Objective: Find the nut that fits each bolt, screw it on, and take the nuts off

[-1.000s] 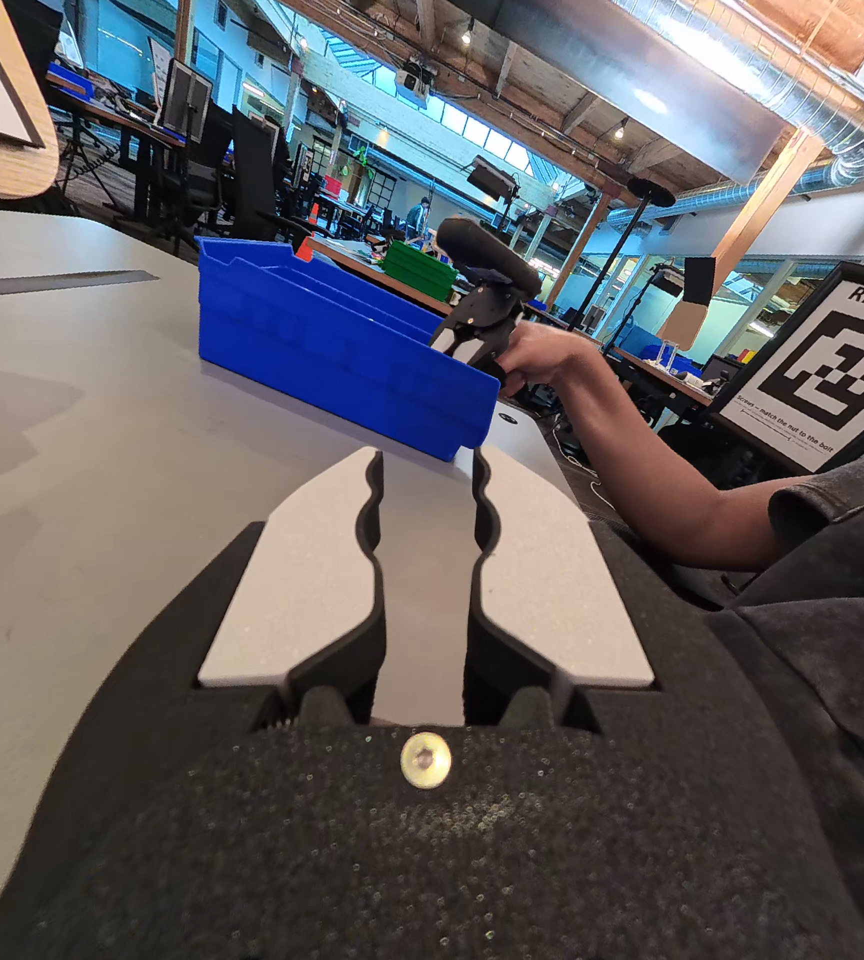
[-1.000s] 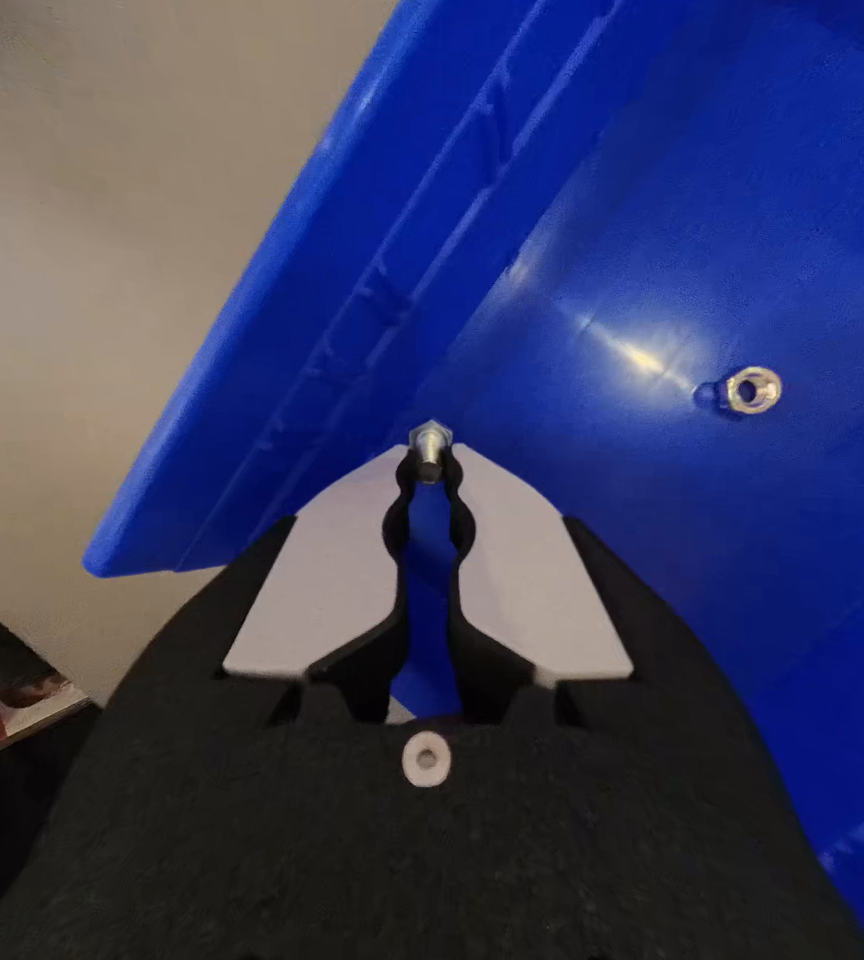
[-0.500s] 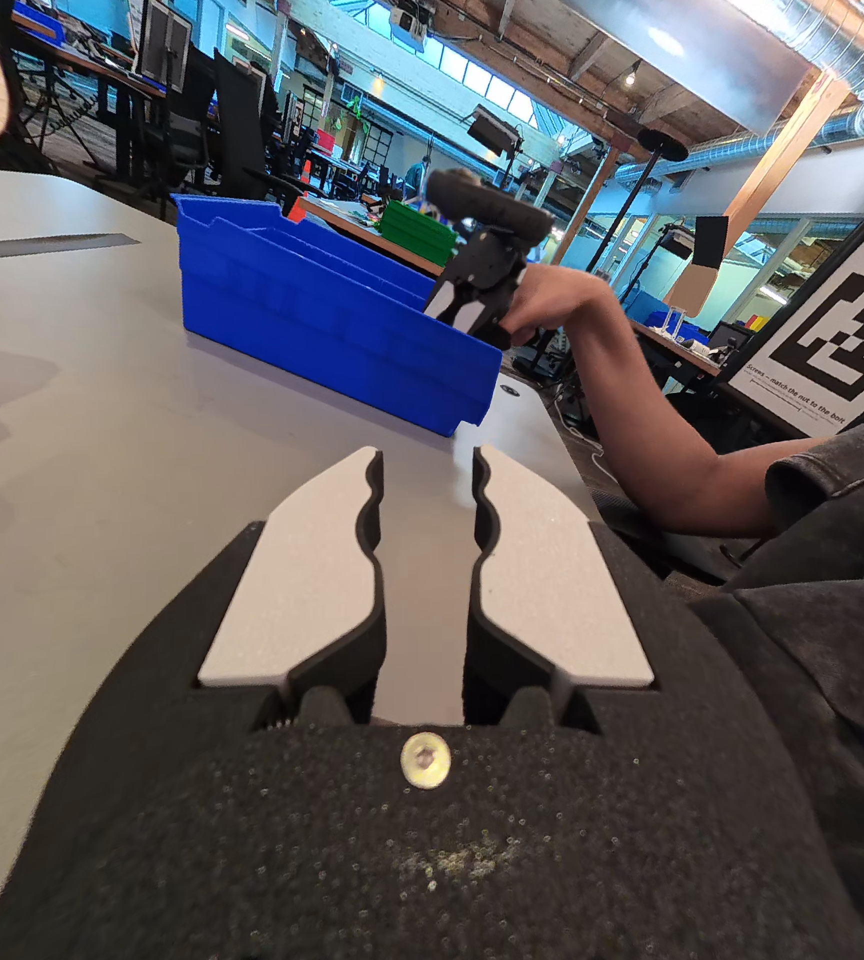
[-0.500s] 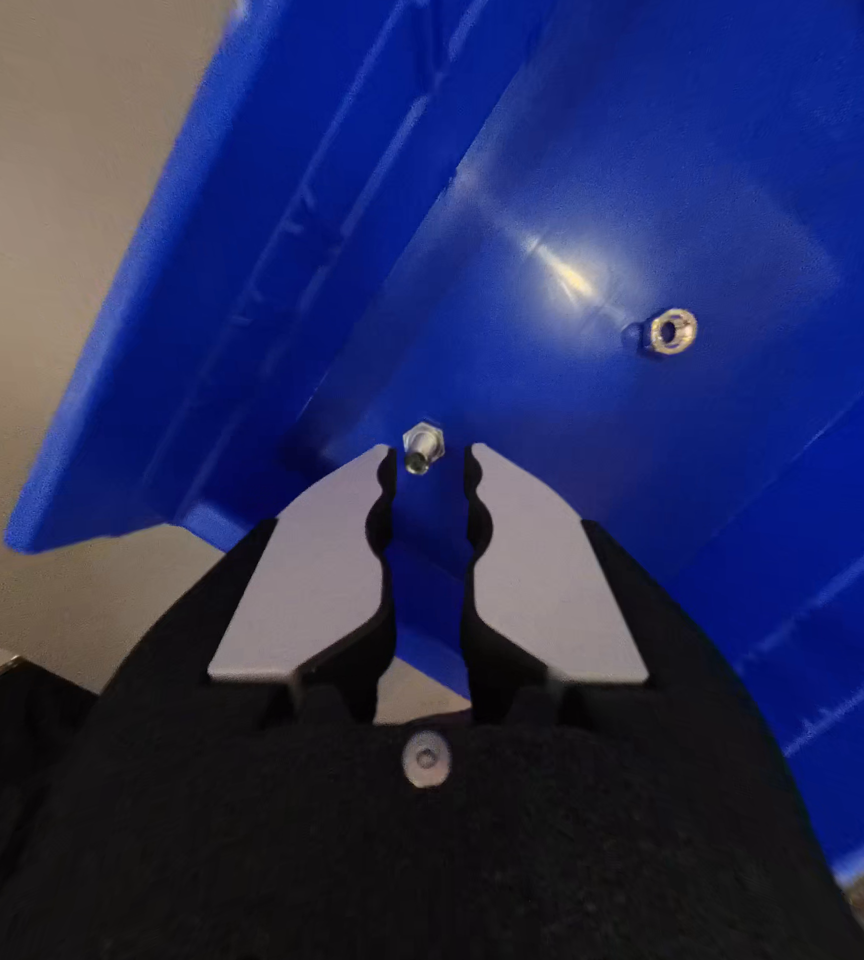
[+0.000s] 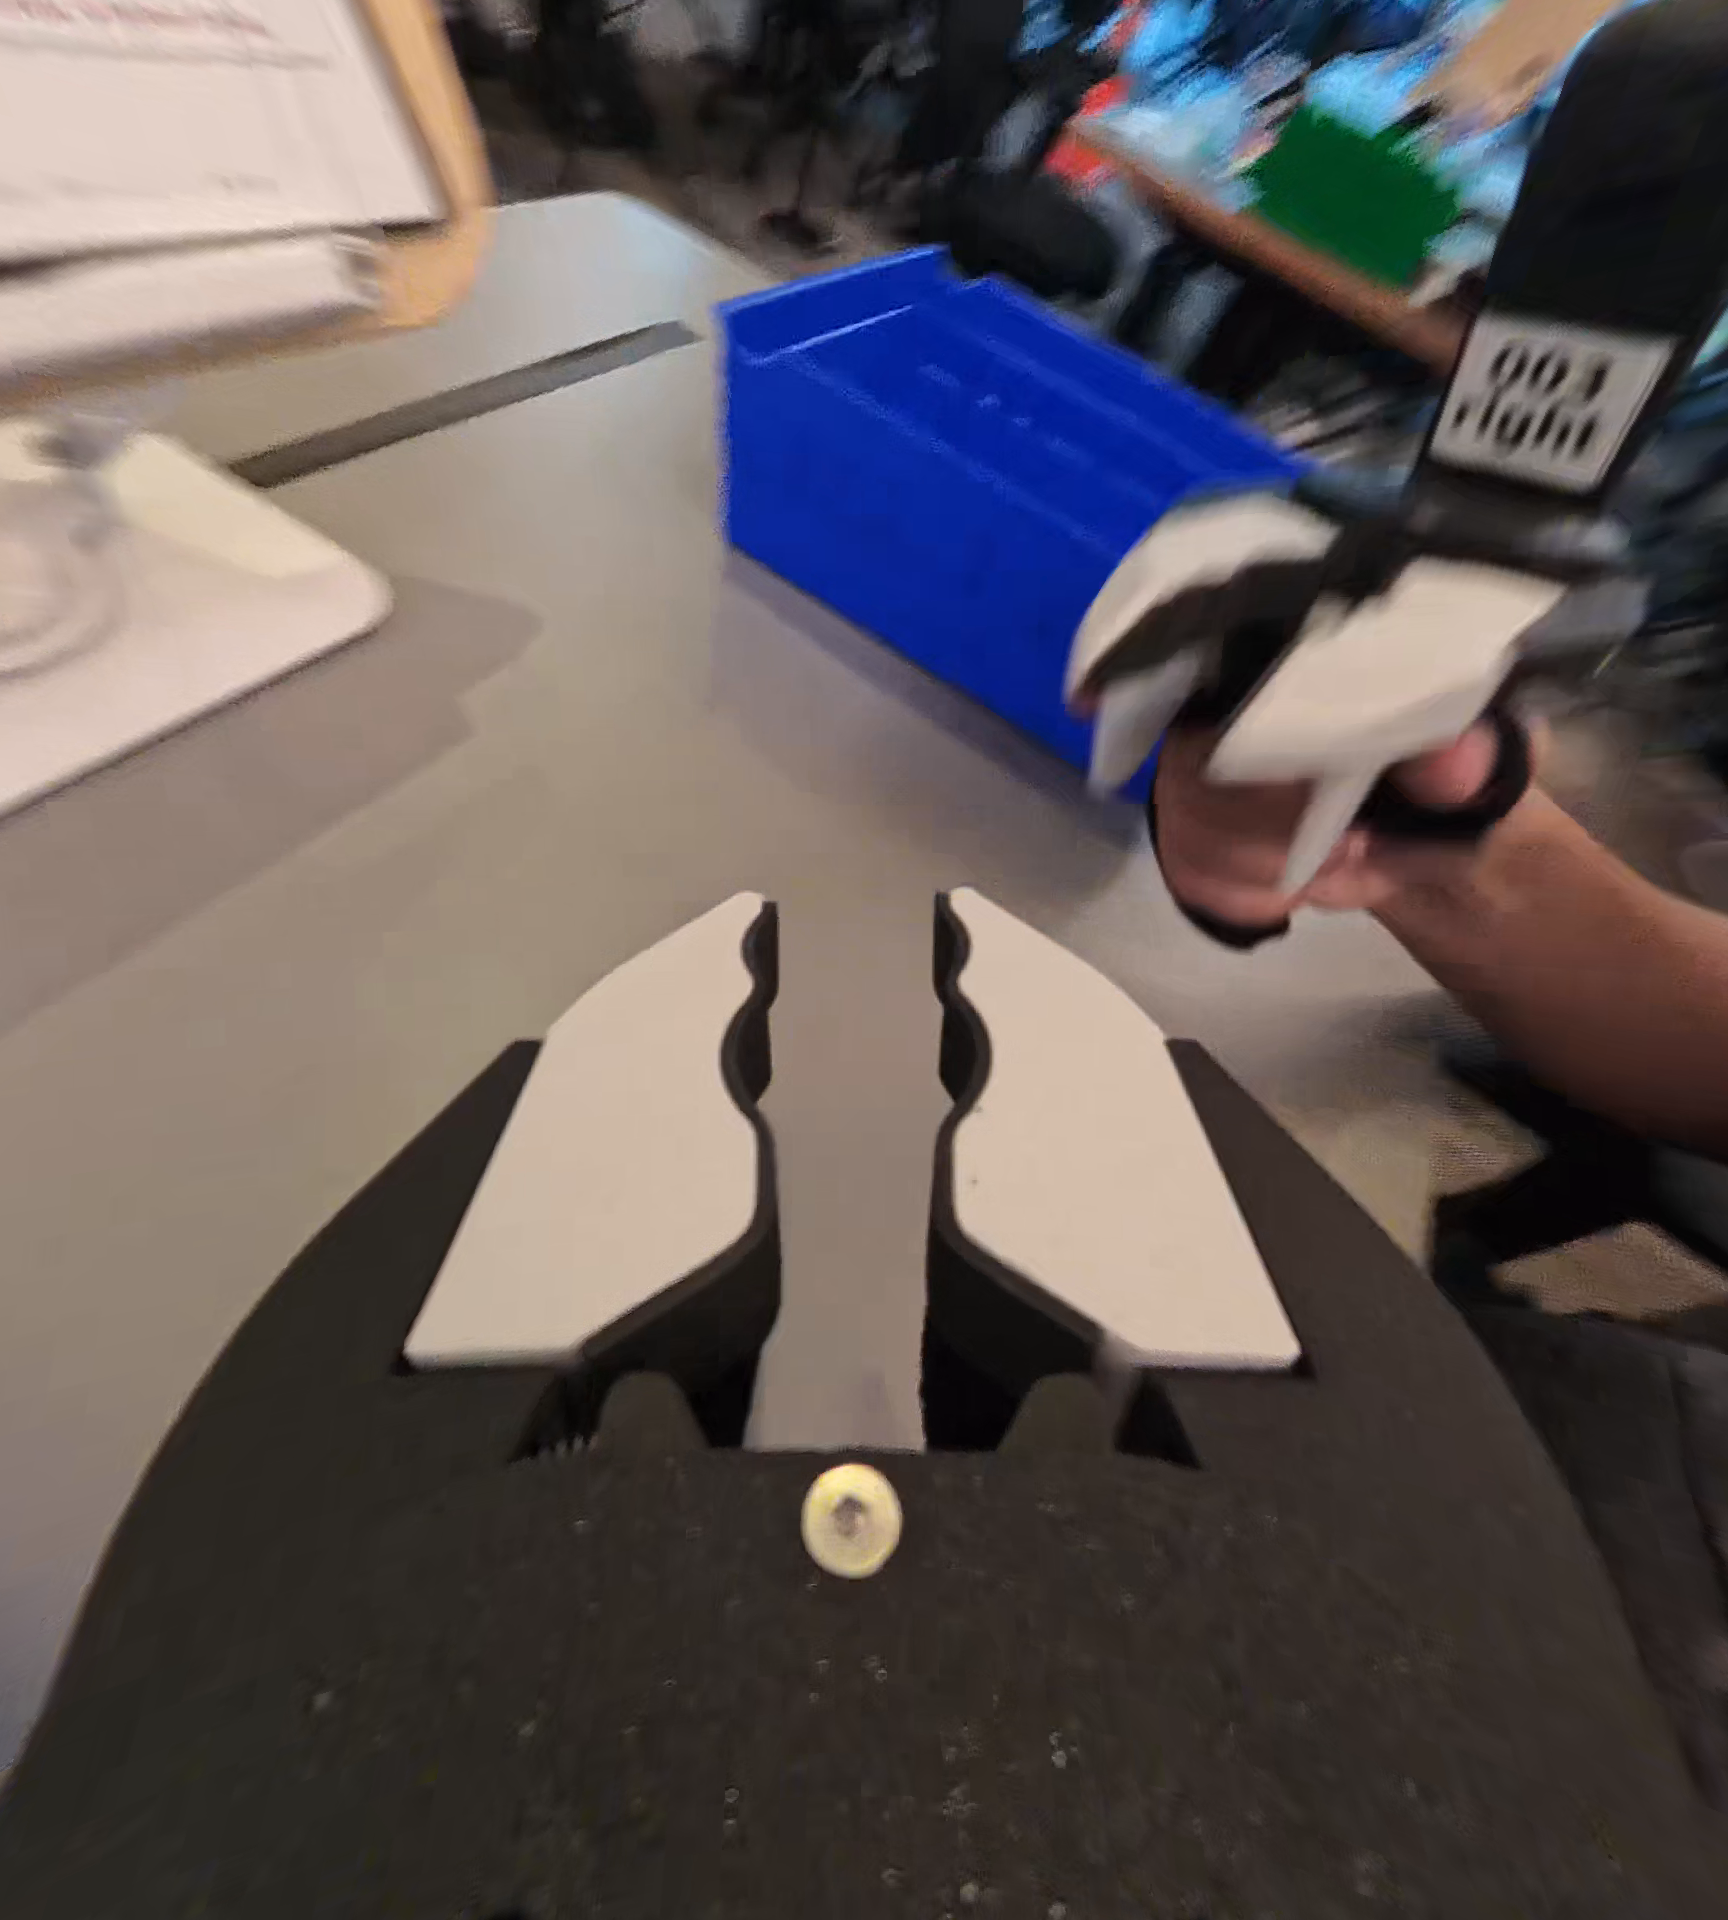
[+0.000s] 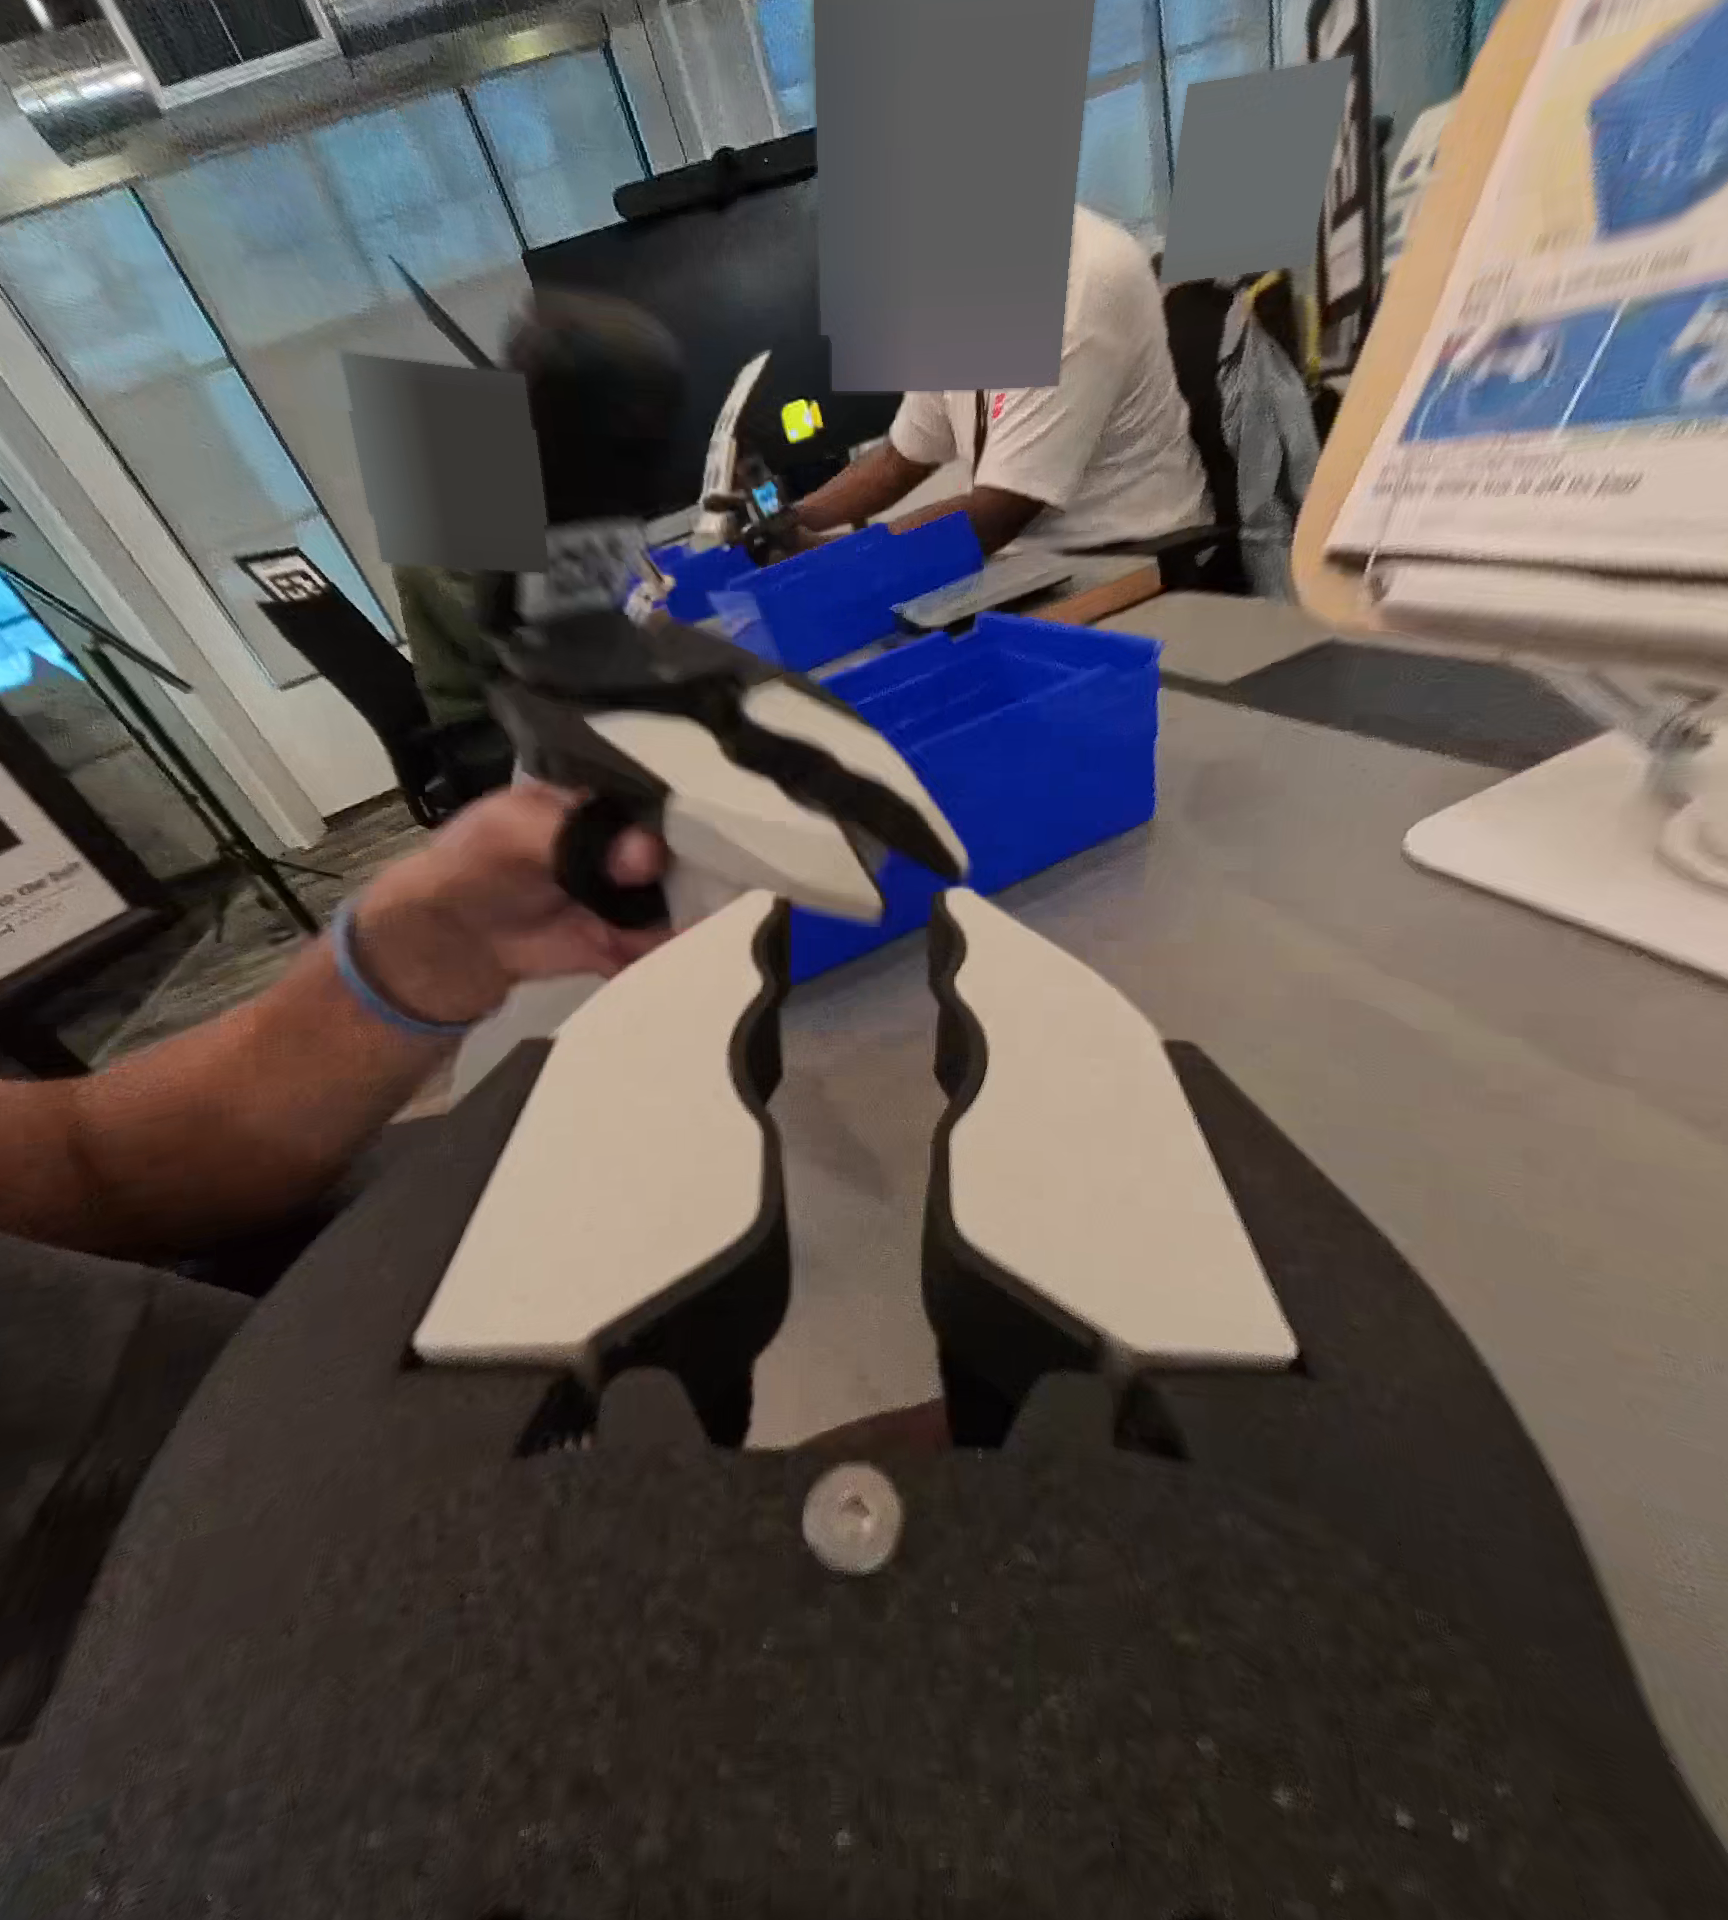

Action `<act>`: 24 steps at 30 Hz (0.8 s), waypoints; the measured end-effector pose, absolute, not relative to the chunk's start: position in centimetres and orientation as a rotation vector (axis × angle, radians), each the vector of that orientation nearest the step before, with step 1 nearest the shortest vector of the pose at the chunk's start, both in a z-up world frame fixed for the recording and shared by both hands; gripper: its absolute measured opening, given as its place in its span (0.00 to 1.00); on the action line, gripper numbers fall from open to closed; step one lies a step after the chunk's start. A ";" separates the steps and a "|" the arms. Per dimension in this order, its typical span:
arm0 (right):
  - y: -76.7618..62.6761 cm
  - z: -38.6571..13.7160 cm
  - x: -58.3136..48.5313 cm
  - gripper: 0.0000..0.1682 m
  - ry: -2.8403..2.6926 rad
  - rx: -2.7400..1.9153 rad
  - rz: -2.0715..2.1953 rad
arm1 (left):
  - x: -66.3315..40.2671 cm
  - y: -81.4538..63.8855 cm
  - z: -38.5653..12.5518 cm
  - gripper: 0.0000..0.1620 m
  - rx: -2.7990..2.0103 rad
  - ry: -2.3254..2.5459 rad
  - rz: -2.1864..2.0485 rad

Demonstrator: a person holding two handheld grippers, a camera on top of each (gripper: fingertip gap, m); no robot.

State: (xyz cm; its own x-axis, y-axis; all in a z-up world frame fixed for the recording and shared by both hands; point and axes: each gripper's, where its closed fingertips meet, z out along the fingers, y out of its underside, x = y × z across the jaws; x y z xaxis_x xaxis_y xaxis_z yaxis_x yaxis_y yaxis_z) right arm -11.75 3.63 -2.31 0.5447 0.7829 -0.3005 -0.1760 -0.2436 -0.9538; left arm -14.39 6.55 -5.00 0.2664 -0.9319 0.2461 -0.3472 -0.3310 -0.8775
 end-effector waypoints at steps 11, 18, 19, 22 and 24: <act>4.8 -6.0 -12.3 0.09 -0.518 -1.492 0.843 | -38.8 15.0 -9.7 0.26 -2.441 0.843 -0.245; 5.0 -6.5 -12.2 0.08 -0.487 -1.510 0.876 | -39.6 19.9 -15.8 0.27 -2.684 0.427 -0.401; 4.9 -6.6 -12.3 0.08 -0.499 -1.512 0.868 | -39.6 20.6 -16.3 0.27 -2.700 0.399 -0.369; 4.6 -7.0 -12.9 0.08 -0.531 -1.524 0.866 | -39.4 21.6 -17.7 0.26 -2.763 0.329 -0.341; 4.3 -7.2 -13.3 0.08 -0.560 -1.534 0.869 | -39.5 22.1 -18.3 0.26 -2.788 0.287 -0.303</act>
State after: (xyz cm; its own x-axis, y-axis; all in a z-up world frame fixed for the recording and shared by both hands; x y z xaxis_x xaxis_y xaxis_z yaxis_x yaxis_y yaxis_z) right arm -13.32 4.33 -7.24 0.6014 0.7719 -0.2059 -0.1317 -0.1585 -0.9785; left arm -39.54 22.06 -18.35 0.9573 -0.2305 0.1747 -0.1624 -0.9282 -0.3347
